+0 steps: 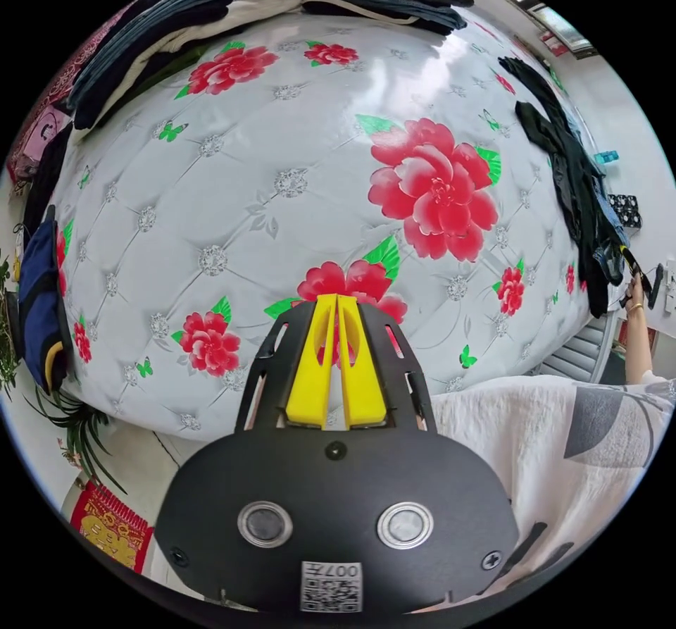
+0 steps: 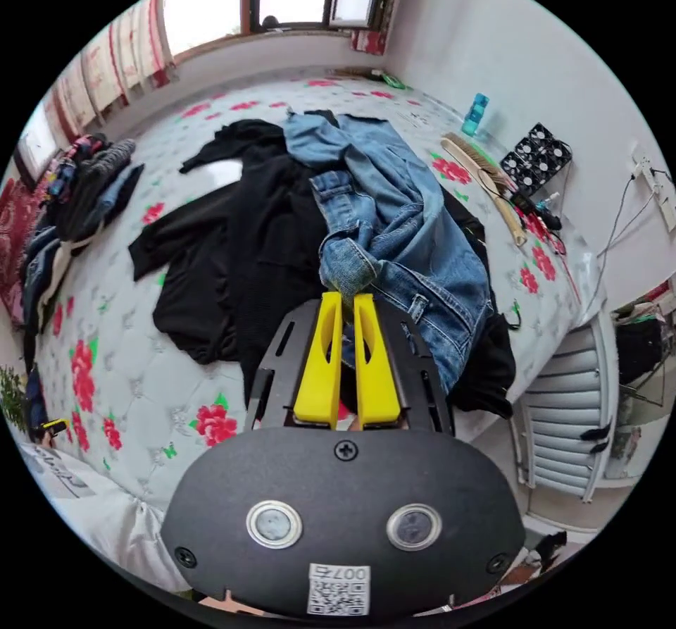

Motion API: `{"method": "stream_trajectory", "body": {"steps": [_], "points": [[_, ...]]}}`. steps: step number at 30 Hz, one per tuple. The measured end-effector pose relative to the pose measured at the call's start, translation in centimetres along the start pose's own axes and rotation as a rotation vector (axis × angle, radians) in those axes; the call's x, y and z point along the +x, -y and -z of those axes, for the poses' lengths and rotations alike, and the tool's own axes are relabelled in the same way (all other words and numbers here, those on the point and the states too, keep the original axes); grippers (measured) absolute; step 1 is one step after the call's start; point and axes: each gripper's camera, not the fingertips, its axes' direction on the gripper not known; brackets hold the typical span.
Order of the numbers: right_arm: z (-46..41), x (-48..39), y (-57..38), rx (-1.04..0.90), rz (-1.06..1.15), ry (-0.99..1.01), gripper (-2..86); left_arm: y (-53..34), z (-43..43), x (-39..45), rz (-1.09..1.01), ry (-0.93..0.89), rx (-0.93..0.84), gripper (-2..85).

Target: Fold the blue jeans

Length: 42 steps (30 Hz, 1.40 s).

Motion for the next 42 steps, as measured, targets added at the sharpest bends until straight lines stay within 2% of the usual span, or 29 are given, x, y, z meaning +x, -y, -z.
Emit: {"method": "stream_trajectory", "body": {"steps": [4,8,11,14,17,18,20,22,24,26,29,31,32,34,37,42], "points": [[6.6,-6.2,-3.3,0.082,0.132,0.345,0.1,-1.2,3.5,0.0,-0.036,-0.082,0.054,-1.0],[10.7,-16.4,-6.3,0.072,0.324,0.569,0.0,-3.9,9.0,-1.4,-0.062,-0.212,0.170,-1.0],[12.7,-26.2,-9.2,-0.010,0.475,0.913,-0.1,-6.8,12.8,-3.8,-0.040,-0.295,0.262,-1.0],[14.2,-38.2,-13.8,-0.087,0.651,0.941,-0.1,-10.3,15.3,-7.7,0.042,-0.369,0.339,-1.0],[17.0,-46.7,-16.9,-0.180,0.750,1.278,0.1,-13.9,16.6,-11.8,0.145,-0.430,0.363,-1.0],[19.0,-50.8,-18.7,-0.236,0.844,1.382,0.3,-14.6,17.0,-12.4,0.158,-0.432,0.379,-1.0],[22.7,-56.6,-22.3,-0.307,1.036,1.437,1.0,-17.3,18.8,-14.9,0.218,-0.424,0.422,-1.0],[26.7,-60.9,-26.5,-0.274,1.238,1.416,2.9,-18.9,19.9,-17.1,0.286,-0.400,0.441,-1.0],[27.3,-61.9,-27.7,-0.291,1.321,1.349,4.2,-20.7,21.1,-19.7,0.385,-0.362,0.457,-0.9],[25.7,-61.0,-27.2,-0.300,1.289,1.261,5.5,-23.6,22.1,-23.1,0.523,-0.329,0.451,-0.9],[19.5,-55.3,-23.5,-0.318,1.030,1.038,6.8,-28.1,23.8,-26.2,0.616,-0.355,0.488,-0.9],[13.6,-46.7,-19.8,-0.360,0.693,0.897,8.0,-31.2,25.0,-27.2,0.645,-0.378,0.509,-0.9],[12.3,-44.1,-19.1,-0.367,0.601,0.865,8.3,-33.3,25.8,-27.4,0.656,-0.393,0.522,-0.8],[9.0,-33.2,-17.1,-0.350,0.273,0.754,9.3,-36.5,27.4,-27.2,0.667,-0.405,0.545,-0.7],[7.6,-22.4,-16.1,-0.301,-0.026,0.652,9.9,-40.9,29.9,-26.3,0.692,-0.414,0.587,0.6],[5.9,-14.4,-14.8,-0.249,-0.274,0.603,10.2,-42.9,30.3,-23.4,0.688,-0.485,0.573,8.3]]}}
